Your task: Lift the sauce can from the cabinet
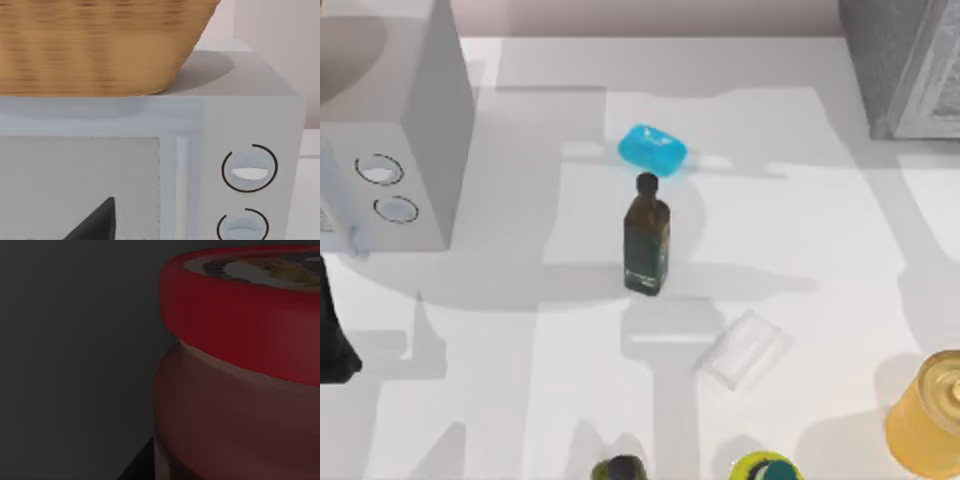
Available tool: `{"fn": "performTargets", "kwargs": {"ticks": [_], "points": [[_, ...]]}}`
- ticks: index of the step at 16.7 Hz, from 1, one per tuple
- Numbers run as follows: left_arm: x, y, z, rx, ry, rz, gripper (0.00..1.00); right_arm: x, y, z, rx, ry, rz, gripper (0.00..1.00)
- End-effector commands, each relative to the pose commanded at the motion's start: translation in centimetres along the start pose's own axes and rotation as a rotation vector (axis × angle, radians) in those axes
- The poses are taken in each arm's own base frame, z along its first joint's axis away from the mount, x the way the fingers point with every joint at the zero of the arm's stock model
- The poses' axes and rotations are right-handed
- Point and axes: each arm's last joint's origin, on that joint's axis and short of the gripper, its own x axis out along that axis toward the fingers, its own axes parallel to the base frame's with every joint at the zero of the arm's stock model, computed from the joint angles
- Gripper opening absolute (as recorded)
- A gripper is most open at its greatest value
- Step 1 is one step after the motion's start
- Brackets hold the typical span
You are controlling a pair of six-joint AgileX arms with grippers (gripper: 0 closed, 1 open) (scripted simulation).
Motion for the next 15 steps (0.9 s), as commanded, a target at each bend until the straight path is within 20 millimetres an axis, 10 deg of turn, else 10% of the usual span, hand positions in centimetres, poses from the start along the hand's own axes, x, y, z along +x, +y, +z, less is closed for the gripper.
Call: {"fn": "performTargets", "kwargs": {"ticks": [6, 15], "points": [[0.00, 0.00, 0.00, 0.000, 0.000, 0.000, 1.00, 0.00, 0.00, 0.00, 0.000, 0.000, 0.000, 0.02], [0.00, 0.00, 0.00, 0.000, 0.000, 0.000, 1.00, -0.02, 0.10, -0.01, 0.002, 0.000, 0.003, 0.00]]}}
